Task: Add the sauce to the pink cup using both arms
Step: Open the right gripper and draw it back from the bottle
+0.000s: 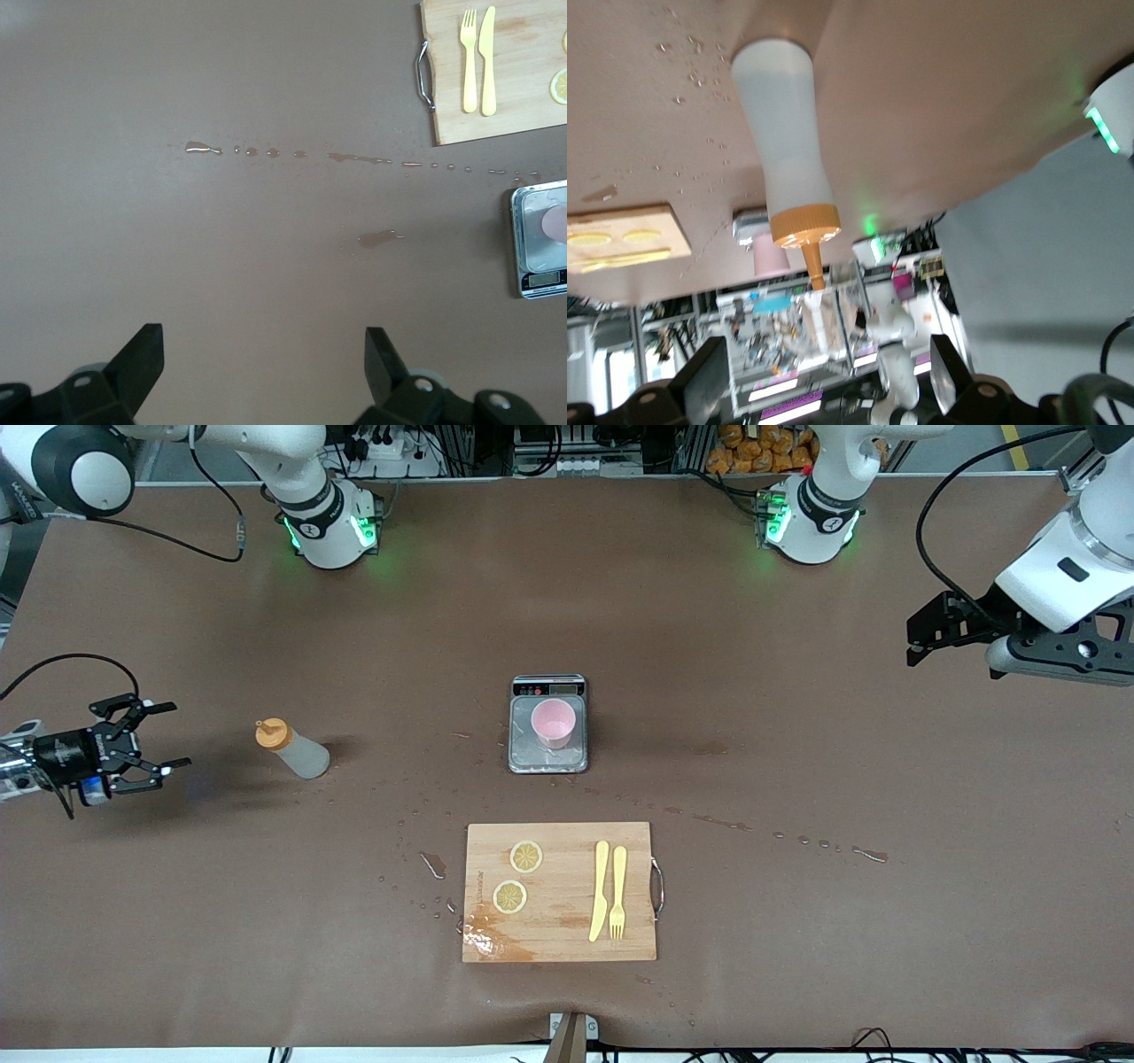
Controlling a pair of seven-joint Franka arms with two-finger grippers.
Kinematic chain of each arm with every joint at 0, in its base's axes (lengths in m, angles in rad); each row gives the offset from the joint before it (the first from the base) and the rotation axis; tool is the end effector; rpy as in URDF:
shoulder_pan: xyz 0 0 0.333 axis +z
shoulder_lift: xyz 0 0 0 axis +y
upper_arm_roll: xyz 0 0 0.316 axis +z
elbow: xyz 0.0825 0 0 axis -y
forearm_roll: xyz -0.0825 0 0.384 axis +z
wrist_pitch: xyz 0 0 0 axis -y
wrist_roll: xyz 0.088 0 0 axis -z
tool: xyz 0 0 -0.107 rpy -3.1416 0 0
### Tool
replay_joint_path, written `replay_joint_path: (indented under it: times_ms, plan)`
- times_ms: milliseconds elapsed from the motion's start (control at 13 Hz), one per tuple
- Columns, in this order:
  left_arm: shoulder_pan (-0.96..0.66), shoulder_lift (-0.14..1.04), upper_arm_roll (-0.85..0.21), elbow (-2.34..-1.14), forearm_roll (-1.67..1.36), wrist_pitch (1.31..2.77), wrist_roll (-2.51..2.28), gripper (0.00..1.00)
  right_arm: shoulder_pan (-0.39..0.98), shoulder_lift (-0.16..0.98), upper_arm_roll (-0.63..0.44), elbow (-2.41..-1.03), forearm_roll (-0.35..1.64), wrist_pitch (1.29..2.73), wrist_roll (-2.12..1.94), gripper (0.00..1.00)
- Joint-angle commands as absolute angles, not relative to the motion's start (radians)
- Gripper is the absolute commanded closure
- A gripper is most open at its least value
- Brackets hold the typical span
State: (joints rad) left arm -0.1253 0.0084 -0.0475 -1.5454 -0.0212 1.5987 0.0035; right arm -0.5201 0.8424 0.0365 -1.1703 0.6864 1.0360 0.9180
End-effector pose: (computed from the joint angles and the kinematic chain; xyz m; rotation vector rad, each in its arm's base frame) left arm 0.5517 -0.0984 0.6344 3.1035 -0.2741 0.0669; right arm 0.6109 -0.2304 0.2899 -1.7531 1.4196 1.3754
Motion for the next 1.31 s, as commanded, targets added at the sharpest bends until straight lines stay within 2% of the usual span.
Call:
replay_joint_path:
  times_ms: [0,231,385,538,769,1000,1231]
  plan:
    - [-0.121,0.003,-0.052,-1.534,0.002,1.588,-0.005,0.00,-0.465,0.835,0.048,-1.039,0.585,1.028,0.939,0.00]
    - [-0.123,0.003,-0.052,-1.534,0.002,1.588,-0.005,0.00,-0.359,0.761,0.048,-0.956,0.436,1.034,0.928,0.00]
    - [-0.121,0.003,-0.052,-1.534,0.002,1.588,-0.005,0.00,-0.312,0.721,0.045,-0.950,0.408,1.039,0.908,0.00]
    - [-0.121,0.005,-0.052,-1.534,0.002,1.588,-0.003,0.00,-0.285,0.677,0.046,-0.950,0.377,1.039,0.901,0.00]
    - [-0.121,0.005,-0.049,-1.536,0.002,1.588,0.000,0.00,-0.189,0.589,0.048,-0.951,0.214,1.042,0.742,0.00]
    - [-0.121,0.006,-0.049,-1.536,0.002,1.588,0.002,0.00,-0.117,0.502,0.040,-0.963,0.190,1.057,0.635,0.00]
    - [-0.121,0.005,-0.049,-1.536,0.002,1.588,0.002,0.00,-0.089,0.387,0.041,-1.038,0.160,1.159,0.565,0.00]
